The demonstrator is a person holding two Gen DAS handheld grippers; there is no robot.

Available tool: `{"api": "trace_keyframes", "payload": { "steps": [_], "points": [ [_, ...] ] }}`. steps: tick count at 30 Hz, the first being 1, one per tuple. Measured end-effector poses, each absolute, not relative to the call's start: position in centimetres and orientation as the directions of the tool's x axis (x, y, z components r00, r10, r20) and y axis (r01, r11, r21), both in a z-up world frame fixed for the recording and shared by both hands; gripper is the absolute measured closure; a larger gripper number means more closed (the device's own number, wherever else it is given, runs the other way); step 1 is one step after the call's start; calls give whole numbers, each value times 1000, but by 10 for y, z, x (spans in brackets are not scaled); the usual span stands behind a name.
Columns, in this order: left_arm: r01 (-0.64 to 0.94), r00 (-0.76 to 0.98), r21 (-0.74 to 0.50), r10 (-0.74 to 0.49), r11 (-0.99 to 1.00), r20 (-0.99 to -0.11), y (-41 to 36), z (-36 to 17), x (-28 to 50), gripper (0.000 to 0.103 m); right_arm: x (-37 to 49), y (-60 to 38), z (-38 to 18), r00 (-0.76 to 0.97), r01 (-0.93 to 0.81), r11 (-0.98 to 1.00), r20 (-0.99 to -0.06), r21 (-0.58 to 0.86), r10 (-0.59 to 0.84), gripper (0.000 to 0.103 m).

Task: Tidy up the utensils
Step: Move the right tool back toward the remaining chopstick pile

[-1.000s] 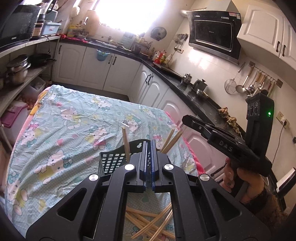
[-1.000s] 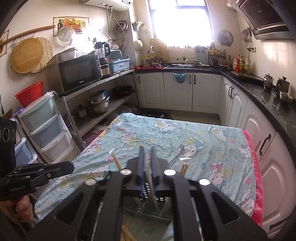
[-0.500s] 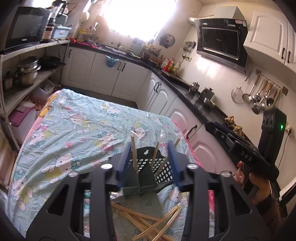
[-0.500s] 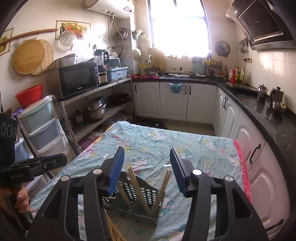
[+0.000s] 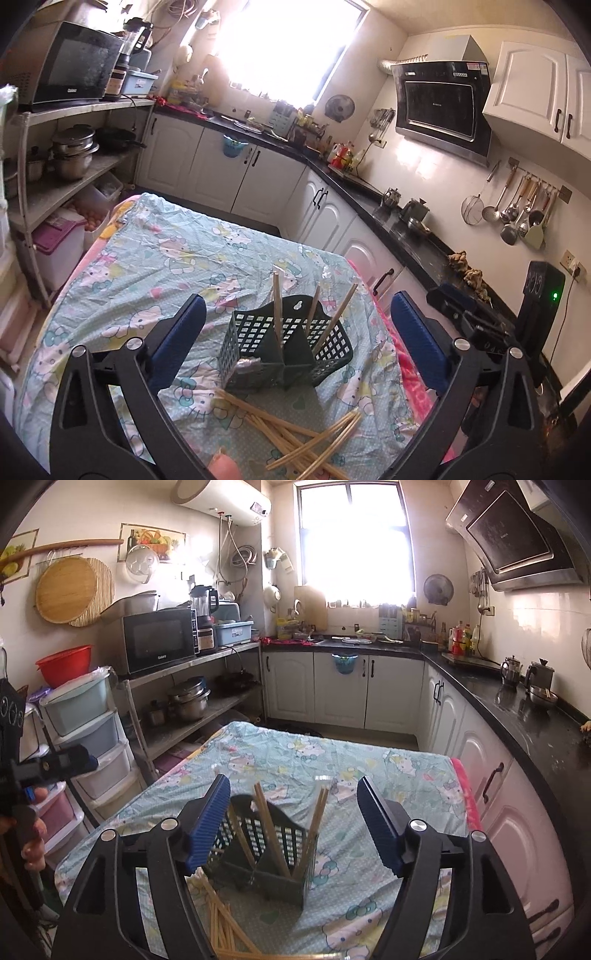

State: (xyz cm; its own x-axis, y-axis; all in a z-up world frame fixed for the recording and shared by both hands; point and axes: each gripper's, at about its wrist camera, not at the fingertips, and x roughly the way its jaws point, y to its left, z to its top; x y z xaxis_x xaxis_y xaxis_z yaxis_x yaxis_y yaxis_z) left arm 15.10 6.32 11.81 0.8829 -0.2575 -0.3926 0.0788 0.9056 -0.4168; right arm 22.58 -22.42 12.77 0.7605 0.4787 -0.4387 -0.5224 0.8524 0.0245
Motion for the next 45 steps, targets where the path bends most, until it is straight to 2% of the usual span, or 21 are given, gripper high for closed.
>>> {"api": "trace_keyframes", "payload": {
  "steps": [10, 24, 45],
  "points": [
    [51, 883, -404, -230, 913, -409, 66, 98, 131, 11, 197, -227, 111, 763, -515, 857, -445, 20, 469, 28],
    [14, 853, -376, -207, 927, -480, 61, 57, 122, 11, 180, -232, 68, 742, -478, 878, -518, 36, 426, 28],
    [31, 770, -403, -279, 915, -574, 40, 1, 133, 11, 164, -247, -7, 660, -415, 906, -658, 82, 362, 28]
  ]
}}
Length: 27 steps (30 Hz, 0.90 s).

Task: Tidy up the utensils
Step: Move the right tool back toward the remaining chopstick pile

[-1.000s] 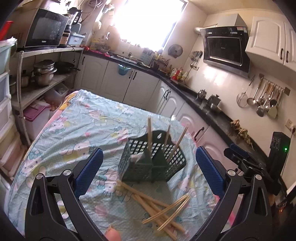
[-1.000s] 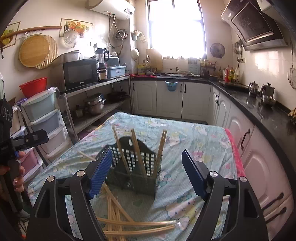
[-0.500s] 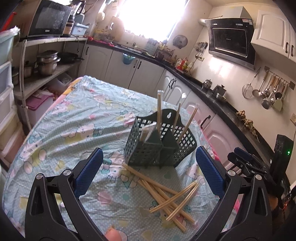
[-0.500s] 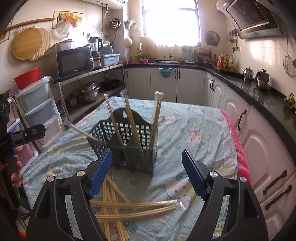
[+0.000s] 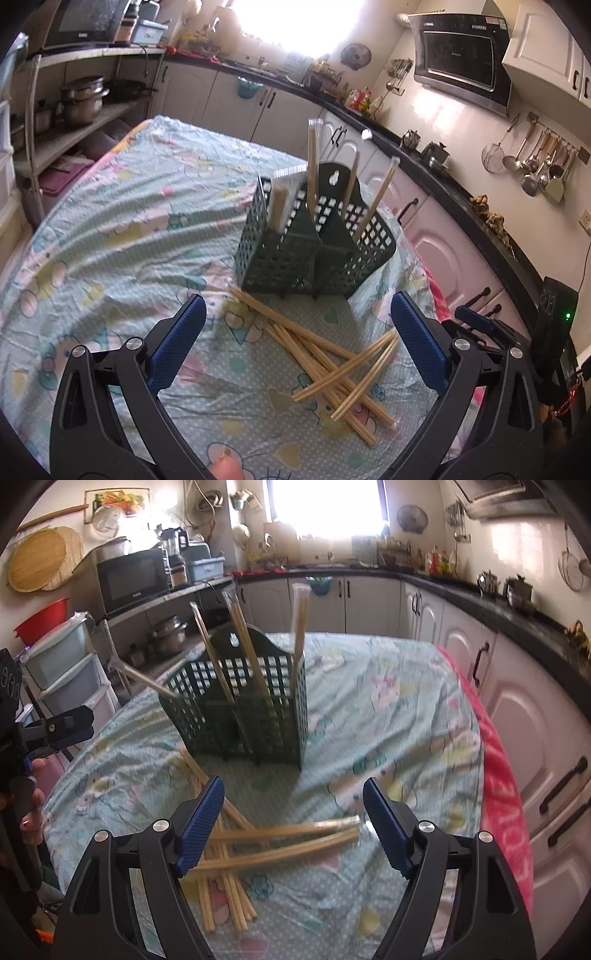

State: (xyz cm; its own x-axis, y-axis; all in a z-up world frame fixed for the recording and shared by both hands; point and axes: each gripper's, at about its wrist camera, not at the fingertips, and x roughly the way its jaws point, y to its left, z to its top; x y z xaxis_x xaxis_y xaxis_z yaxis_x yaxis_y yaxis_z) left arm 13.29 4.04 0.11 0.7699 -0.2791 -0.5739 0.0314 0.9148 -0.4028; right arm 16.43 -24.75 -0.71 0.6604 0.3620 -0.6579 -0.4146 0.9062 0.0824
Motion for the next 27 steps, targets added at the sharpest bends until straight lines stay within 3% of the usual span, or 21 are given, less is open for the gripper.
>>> {"api": "trace_keyframes", "payload": {
  "steps": [4, 17, 27],
  "points": [
    [32, 747, -412, -296, 911, -596, 36, -12, 138, 11, 165, -251, -22, 641, -403, 911, -683, 89, 350, 29],
    [-6, 697, -425, -301, 905, -651, 34, -43, 158, 11, 196, -265, -59, 556, -343, 923, -754, 175, 349, 53],
    [-36, 671, -435, -300, 900, -678, 37, -66, 178, 12, 217, -273, -78, 506, -281, 931, -788, 234, 351, 62]
  ]
}}
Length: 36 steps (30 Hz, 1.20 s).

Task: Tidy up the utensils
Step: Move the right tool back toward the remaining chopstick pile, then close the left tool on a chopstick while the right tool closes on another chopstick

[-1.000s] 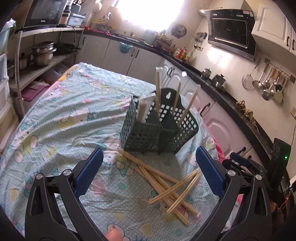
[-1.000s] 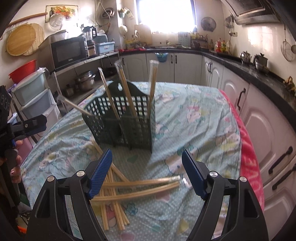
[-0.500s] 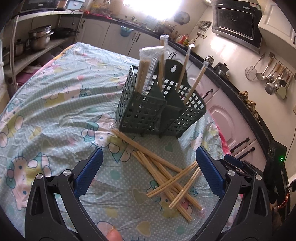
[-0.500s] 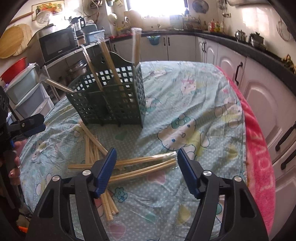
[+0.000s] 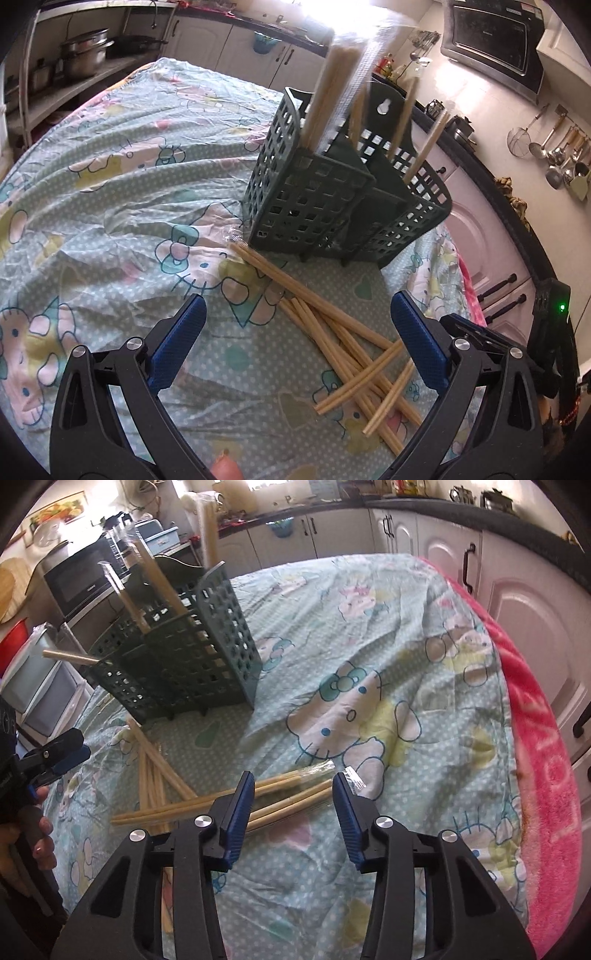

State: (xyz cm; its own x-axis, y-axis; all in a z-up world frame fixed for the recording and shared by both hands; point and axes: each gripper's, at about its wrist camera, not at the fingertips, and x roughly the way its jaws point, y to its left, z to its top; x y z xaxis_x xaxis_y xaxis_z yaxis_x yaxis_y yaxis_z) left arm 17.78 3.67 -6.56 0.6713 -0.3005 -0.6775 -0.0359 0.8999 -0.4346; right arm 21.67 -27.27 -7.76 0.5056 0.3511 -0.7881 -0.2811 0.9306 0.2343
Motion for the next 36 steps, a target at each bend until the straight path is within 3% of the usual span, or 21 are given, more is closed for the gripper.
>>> {"api": "trace_keyframes", "payload": {
  "steps": [6, 15, 22, 24, 30, 36],
  "points": [
    [-57, 670, -456, -304, 888, -677, 43, -73, 190, 29, 229, -272, -82, 492, -255, 934, -798, 249, 348, 62],
    [-113, 654, -518, -329, 848, -681, 59, -89, 207, 36, 245, -271, -96, 451, -210, 936, -821, 283, 349, 66],
    [-134, 639, -551, -353, 824, -683, 71, -101, 219, 45, 256, -271, -99, 441, -189, 932, -822, 308, 361, 81],
    [-137, 635, -554, -357, 821, -685, 73, -104, 222, 55, 258, -272, -100, 441, -187, 931, -819, 315, 366, 85],
    [-132, 636, -596, -393, 792, -664, 83, -108, 226, 68, 256, -272, -96, 458, -198, 927, -807, 317, 374, 91],
    [-110, 623, -614, -427, 782, -655, 88, -110, 232, 70, 252, -271, -87, 482, -216, 928, -793, 305, 373, 95]
  ]
}}
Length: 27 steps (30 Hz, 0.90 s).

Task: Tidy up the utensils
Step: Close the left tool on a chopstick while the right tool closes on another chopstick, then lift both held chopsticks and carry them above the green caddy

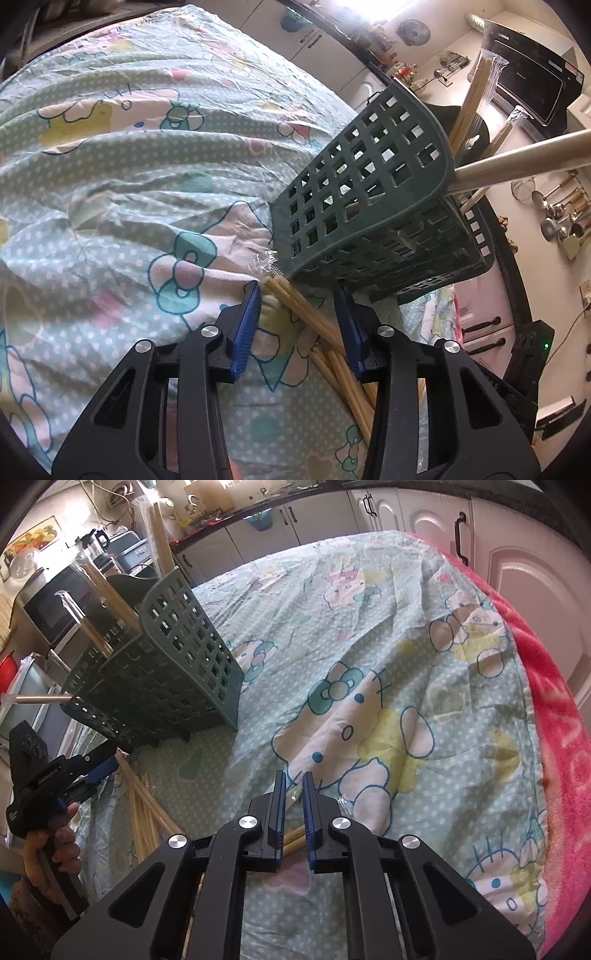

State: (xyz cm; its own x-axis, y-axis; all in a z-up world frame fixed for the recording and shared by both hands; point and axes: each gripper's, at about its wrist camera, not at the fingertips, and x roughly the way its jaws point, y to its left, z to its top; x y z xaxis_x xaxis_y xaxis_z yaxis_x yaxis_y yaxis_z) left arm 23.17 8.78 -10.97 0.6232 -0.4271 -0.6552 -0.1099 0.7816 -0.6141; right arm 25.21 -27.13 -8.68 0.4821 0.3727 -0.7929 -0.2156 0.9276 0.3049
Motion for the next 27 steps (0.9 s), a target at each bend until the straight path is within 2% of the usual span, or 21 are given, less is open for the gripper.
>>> {"api": "trace_keyframes", "payload": {
  "steps": [1, 3, 5, 8, 16, 27],
  "points": [
    [-109, 621, -617, -431, 780, -654, 88, -110, 233, 72, 251, -271, -85, 486, -220, 927, -790, 303, 374, 96],
    [-113, 619, -613, -427, 782, -659, 84, -111, 235, 84, 249, -270, -80, 494, -235, 924, -782, 301, 380, 97],
    [-112, 615, -617, -433, 779, -659, 85, -113, 235, 85, 247, -269, -75, 501, -250, 921, -774, 298, 386, 101],
    [-106, 615, -616, -435, 781, -657, 83, -112, 234, 90, 243, -266, -66, 507, -274, 915, -764, 296, 399, 101],
    [-73, 641, -635, -451, 769, -621, 86, -96, 220, 93, 232, -252, -41, 520, -357, 890, -731, 285, 442, 101],
    [53, 720, -621, -461, 782, -519, 77, -35, 184, 98, 212, -224, -1, 528, -473, 833, -666, 285, 528, 102]
  ]
}}
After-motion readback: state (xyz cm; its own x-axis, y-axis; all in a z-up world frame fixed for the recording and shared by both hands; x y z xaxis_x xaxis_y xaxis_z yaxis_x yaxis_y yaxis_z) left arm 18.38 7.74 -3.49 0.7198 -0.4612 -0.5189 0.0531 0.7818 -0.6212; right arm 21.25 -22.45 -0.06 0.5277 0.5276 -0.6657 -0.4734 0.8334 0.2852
